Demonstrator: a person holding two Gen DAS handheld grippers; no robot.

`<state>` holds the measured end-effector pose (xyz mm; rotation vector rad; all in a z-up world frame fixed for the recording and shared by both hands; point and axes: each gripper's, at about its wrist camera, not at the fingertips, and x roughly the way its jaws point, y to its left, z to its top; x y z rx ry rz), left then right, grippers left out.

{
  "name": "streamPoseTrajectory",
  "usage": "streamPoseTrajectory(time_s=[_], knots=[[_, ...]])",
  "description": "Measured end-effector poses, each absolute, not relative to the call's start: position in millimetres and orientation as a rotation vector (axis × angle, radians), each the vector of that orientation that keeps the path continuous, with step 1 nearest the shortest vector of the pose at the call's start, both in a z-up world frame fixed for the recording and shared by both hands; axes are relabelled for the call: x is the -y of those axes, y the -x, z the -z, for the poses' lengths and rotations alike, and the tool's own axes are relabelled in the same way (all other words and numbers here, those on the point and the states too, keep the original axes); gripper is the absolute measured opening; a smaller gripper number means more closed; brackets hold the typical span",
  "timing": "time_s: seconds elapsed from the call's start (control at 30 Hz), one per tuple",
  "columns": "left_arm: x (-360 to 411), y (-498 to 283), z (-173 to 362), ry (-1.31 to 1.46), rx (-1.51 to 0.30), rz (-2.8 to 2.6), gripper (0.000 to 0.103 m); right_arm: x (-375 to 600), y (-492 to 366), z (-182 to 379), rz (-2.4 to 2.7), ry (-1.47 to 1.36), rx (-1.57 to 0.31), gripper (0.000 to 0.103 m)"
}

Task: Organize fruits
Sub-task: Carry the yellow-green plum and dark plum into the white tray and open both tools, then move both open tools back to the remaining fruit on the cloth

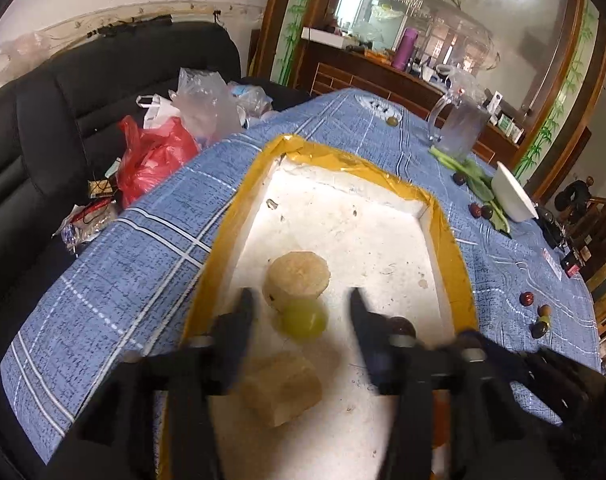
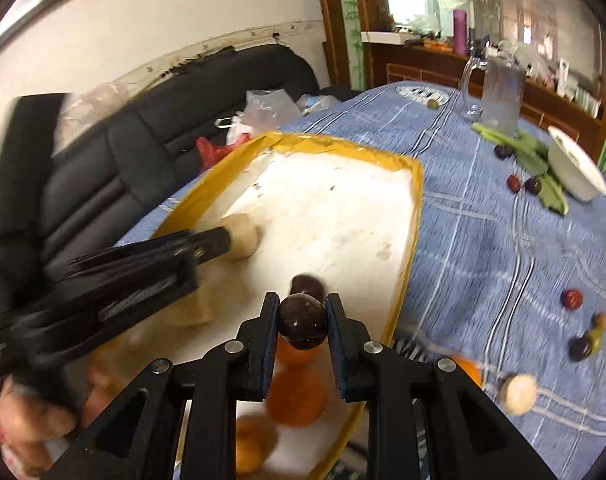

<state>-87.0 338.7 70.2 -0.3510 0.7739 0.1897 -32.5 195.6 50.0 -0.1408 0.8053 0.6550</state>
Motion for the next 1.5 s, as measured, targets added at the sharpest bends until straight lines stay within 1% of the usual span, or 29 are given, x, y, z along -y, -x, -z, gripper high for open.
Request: streamPoseTrajectory(time_s=[0.03,0.1,0.13,0.2,0.23,0.27,0.5,0.6,0.7,0.9,1.07,1.1,1.13,1.2,1.3,1.4,1.5], knots=[[-338,91,-74,0.348,-0.758,-0.192,0.065,-197,28,-50,-0.651,0.141,-0.807,0.026],[-336,98,-79,0.343,-0.741,-0.199,0.069,-196,21,-51,-0.649,0.127,-0.817,0.027],[-336,102,-81,0.346,-0.734,-0.199,0.071,-194,17,-53,-0.656,0.106,-0.824,0.034],[-337,108,-86,0.37,-0.713,-0.192,0.077,-188,17,-58,-0.658,0.085,-0.814,0.044],[-338,112,-88,0.377,-0.702,-0.193,0.078,-182,18,-62,-0.655,0.075,-0.796,0.048],[-338,114,-90,0.376,-0.696,-0.196,0.078,-178,19,-65,-0.653,0.068,-0.789,0.049],[-309,111,-99,0.395,-0.669,-0.125,0.078,-105,29,-85,-0.565,-0.022,-0.747,0.05],[-283,109,-104,0.377,-0.664,-0.049,0.078,-59,33,-83,-0.492,-0.074,-0.754,0.052],[-253,108,-110,0.334,-0.649,0.025,0.08,-16,42,-78,-0.41,-0.1,-0.769,0.052],[-199,101,-118,0.284,-0.658,0.13,0.08,68,76,-80,-0.272,-0.104,-0.754,0.051],[-168,108,-120,0.264,-0.661,0.184,0.08,127,101,-83,-0.168,-0.081,-0.75,0.053],[-164,109,-120,0.256,-0.66,0.189,0.082,137,106,-83,-0.157,-0.085,-0.742,0.054],[-157,110,-118,0.239,-0.664,0.184,0.083,143,110,-83,-0.15,-0.09,-0.737,0.058],[-148,106,-115,0.215,-0.695,0.18,0.083,155,113,-80,-0.137,-0.106,-0.73,0.061],[-141,107,-116,0.233,-0.712,0.216,0.083,159,112,-73,-0.143,-0.119,-0.75,0.061],[-134,112,-115,0.185,-0.699,0.199,0.083,152,115,-70,-0.159,-0.106,-0.751,0.061],[-133,111,-108,0.169,-0.723,0.19,0.083,142,114,-67,-0.174,-0.089,-0.755,0.061]])
